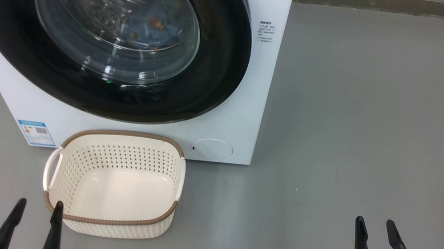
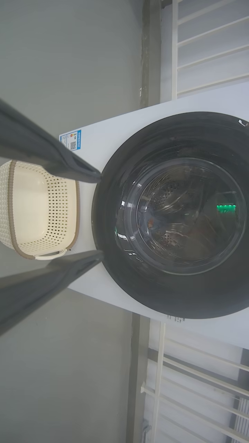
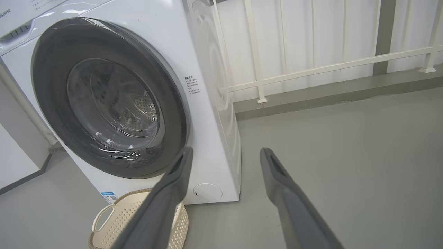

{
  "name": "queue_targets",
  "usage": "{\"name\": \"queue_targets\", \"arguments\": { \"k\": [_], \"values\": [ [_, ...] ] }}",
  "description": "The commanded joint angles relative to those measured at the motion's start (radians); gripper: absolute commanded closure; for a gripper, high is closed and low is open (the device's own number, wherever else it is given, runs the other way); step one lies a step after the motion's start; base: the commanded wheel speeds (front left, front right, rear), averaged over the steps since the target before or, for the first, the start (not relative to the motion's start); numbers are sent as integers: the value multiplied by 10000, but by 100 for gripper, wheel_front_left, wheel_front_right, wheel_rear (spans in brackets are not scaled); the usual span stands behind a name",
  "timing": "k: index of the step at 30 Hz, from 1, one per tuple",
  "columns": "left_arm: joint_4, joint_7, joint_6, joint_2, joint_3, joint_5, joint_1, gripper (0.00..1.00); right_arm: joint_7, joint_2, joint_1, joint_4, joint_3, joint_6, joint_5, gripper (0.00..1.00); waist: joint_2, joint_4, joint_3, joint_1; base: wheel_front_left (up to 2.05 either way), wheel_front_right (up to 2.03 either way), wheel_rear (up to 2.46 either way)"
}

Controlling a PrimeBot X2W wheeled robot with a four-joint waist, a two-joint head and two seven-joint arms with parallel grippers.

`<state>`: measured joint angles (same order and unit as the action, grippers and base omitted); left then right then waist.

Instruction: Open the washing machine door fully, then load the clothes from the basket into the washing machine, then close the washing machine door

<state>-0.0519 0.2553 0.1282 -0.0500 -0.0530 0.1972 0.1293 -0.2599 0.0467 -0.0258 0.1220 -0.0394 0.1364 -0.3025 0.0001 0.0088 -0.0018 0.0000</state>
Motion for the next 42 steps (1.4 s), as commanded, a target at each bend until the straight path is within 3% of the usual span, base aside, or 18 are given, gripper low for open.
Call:
{"name": "queue_targets", "arguments": {
  "k": [1,21,22,33,42],
  "values": [
    [308,65,25,-78,-346,-79,-99,0,-19,36,63,-231,227,-57,-36,0,-1,2,-1,0,0,0,0],
    [234,65,25,-108,-182,104,-169,0,-19,36,131,-229,301,-57,-97,0,-1,0,61,0,0,0,0],
    [13,0,0,4,132,89,0,100,0,-4,1,10,12,0,-73,100,-1,1,62,0,0,0,0],
    [-512,-186,-3,136,183,918,-82,100,202,-14,40,551,11,-1,-847,100,-1,-4,39,23,0,0,0],
    [-648,-418,-1,92,168,1960,-271,100,428,30,151,618,8,-6,-1823,100,-1,-10,61,1,0,0,0]
  ]
}}
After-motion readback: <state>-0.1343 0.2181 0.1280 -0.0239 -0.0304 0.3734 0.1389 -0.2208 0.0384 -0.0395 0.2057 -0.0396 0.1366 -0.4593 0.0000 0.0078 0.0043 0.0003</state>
